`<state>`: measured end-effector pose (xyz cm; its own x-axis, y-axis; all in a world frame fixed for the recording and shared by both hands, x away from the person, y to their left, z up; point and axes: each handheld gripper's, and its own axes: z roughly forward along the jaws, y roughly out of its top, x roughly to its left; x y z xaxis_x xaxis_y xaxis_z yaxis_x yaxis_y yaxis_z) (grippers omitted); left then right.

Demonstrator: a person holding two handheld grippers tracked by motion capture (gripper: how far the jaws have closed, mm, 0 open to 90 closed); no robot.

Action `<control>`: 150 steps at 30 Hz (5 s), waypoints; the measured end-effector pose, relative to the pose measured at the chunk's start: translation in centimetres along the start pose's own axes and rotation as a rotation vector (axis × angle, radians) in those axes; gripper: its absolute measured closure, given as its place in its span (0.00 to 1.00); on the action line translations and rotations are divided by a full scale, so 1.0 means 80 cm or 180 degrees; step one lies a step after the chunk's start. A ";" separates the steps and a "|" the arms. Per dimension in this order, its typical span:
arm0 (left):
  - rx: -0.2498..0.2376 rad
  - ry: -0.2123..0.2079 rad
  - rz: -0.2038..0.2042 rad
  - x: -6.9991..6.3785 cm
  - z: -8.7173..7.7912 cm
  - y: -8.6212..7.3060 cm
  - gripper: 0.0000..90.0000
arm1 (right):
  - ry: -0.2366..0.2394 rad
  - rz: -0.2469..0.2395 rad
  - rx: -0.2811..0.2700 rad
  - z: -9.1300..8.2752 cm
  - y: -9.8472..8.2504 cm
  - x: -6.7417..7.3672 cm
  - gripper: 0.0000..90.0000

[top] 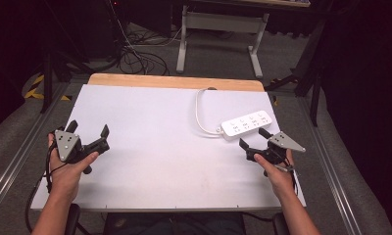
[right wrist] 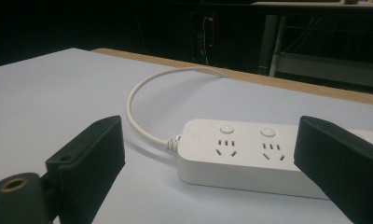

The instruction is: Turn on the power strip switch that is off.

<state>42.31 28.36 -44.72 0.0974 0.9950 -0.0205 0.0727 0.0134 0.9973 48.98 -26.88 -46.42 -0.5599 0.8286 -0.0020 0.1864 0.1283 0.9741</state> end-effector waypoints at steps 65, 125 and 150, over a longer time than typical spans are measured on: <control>0.0081 -0.0032 0.0007 0.000 0.006 -0.002 0.06 | -0.0096 0.0292 0.0649 -0.011 0.057 -0.015 1.00; 0.0196 -0.0025 0.0094 0.002 0.006 -0.007 0.07 | -0.0679 0.0320 0.1688 0.137 0.064 -0.099 1.00; 0.0218 -0.0064 0.0117 0.000 0.004 -0.007 0.07 | -0.0669 0.0453 0.1738 0.145 0.052 -0.113 1.00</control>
<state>42.57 28.28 -45.34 0.1211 0.9925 0.0139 0.1364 -0.0305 0.9902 64.17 -27.52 -45.00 -0.3377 0.9410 0.0211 0.6668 0.2233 0.7110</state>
